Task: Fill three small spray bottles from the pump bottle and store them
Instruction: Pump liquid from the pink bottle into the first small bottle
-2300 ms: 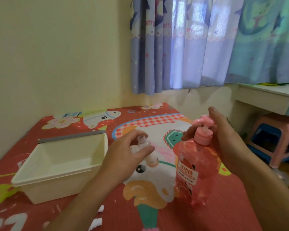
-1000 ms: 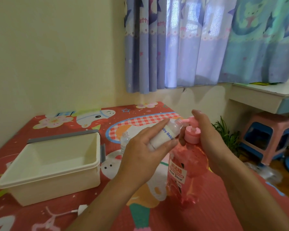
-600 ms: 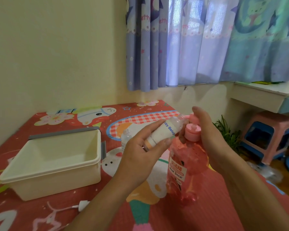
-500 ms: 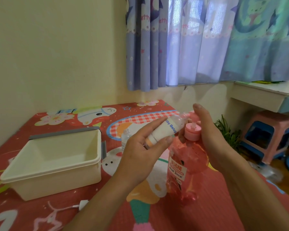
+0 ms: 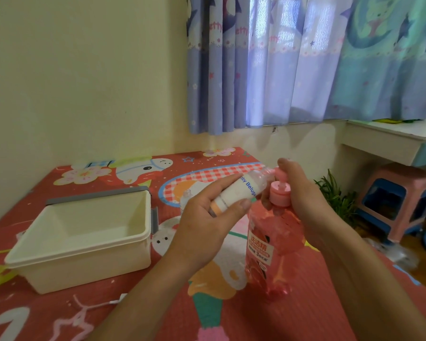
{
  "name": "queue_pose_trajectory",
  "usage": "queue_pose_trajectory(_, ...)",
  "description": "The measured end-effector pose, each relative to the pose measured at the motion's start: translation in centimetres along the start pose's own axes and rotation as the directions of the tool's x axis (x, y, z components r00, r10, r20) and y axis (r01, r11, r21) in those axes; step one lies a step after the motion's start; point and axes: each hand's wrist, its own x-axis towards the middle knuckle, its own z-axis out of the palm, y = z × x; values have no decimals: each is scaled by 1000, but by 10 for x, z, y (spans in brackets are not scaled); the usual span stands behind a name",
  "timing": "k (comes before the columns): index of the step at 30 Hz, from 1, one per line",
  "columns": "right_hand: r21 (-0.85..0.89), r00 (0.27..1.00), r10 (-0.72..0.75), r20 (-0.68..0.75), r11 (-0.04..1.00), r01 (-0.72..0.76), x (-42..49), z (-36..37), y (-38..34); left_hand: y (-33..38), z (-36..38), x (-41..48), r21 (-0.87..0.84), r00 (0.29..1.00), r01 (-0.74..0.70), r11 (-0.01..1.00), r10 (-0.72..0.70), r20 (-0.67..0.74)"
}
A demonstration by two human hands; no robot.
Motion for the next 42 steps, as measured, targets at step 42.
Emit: queue_pose_trajectory(42,-22,999,37,-5,999,-37,1,21,-6,-8,-20,-5,-66,990,98,993,-105,-99)
